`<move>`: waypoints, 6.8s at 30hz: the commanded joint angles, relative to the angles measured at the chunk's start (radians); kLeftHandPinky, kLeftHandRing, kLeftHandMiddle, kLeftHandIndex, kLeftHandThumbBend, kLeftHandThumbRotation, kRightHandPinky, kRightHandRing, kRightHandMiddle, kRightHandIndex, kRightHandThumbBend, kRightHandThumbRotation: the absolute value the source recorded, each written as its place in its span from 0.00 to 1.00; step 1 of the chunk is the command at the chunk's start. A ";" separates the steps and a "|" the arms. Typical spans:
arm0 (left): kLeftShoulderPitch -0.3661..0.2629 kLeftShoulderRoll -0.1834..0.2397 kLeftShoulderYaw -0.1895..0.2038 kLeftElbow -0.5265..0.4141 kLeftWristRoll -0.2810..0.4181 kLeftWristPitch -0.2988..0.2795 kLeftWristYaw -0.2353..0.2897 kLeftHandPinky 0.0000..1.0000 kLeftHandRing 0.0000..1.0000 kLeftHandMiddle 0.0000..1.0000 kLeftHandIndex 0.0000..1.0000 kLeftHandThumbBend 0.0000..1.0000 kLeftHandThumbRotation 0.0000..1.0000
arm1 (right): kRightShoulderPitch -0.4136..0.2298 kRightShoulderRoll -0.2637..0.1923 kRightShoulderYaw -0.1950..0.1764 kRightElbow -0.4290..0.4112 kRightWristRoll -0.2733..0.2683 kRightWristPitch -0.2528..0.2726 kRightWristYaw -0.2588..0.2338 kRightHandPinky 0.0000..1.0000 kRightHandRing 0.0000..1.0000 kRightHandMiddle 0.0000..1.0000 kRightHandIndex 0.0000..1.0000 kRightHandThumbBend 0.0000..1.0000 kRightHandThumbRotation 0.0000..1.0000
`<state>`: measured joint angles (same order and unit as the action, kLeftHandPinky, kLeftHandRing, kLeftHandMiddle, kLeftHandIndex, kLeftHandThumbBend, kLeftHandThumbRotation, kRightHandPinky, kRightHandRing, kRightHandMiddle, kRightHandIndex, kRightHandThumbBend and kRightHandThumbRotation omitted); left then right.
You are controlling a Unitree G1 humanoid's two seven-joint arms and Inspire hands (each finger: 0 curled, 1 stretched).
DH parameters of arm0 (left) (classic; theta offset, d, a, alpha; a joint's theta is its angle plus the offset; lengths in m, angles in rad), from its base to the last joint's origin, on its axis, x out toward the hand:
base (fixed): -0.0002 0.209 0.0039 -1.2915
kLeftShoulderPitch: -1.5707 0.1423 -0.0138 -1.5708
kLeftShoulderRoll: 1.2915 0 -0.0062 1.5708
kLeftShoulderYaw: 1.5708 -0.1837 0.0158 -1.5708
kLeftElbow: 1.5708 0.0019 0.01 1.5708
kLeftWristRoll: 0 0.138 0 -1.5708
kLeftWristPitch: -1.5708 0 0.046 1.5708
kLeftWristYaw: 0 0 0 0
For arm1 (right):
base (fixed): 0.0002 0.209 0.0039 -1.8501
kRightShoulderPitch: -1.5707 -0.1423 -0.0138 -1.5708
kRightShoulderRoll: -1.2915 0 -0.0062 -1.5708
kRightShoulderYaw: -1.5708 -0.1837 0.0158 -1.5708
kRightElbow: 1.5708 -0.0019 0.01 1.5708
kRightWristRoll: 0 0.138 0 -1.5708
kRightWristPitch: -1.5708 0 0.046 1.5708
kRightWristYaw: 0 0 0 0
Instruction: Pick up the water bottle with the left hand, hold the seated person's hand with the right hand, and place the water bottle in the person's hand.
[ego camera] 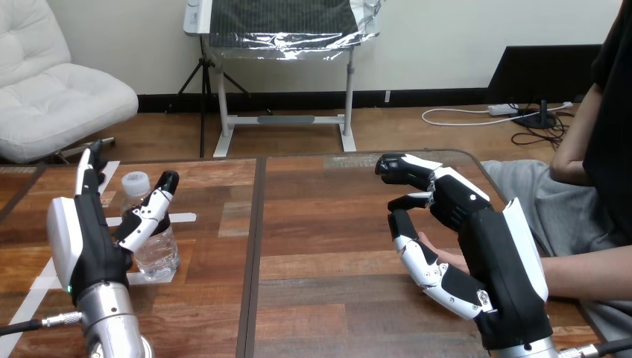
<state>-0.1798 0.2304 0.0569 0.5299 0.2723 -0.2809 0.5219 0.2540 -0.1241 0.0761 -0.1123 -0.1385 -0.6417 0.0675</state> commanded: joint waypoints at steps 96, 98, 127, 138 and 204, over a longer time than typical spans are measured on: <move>-0.383 0.034 -0.029 0.592 -0.026 0.069 -0.012 0.67 0.77 0.82 0.81 0.86 0.30 | -0.067 -0.032 -0.025 -0.028 -0.008 -0.023 -0.001 0.59 0.74 0.78 0.69 0.28 0.16; -0.383 0.034 -0.033 0.596 -0.026 0.061 -0.011 0.66 0.76 0.81 0.81 0.86 0.29 | -0.068 -0.032 -0.024 -0.028 -0.008 -0.024 -0.001 0.59 0.74 0.78 0.69 0.28 0.16; -0.408 0.011 -0.037 0.639 -0.035 0.056 0.017 0.64 0.74 0.80 0.78 0.85 0.22 | -0.058 -0.036 -0.029 -0.041 -0.001 -0.015 0.002 0.59 0.74 0.78 0.69 0.28 0.13; -0.408 0.007 -0.029 0.660 -0.046 0.012 0.039 0.64 0.73 0.78 0.75 0.82 0.14 | -0.054 -0.034 -0.028 -0.044 -0.001 -0.015 0.001 0.59 0.73 0.78 0.69 0.29 0.12; -0.406 -0.031 0.018 0.668 -0.109 -0.061 0.118 0.36 0.42 0.47 0.48 0.73 0.00 | -0.056 -0.038 -0.037 -0.047 -0.005 -0.020 -0.002 0.58 0.72 0.76 0.68 0.31 0.08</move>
<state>-0.5125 0.2127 0.0594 1.2123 0.1739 -0.3056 0.6387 0.2338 -0.1597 0.0586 -0.1128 -0.1532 -0.6448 0.0743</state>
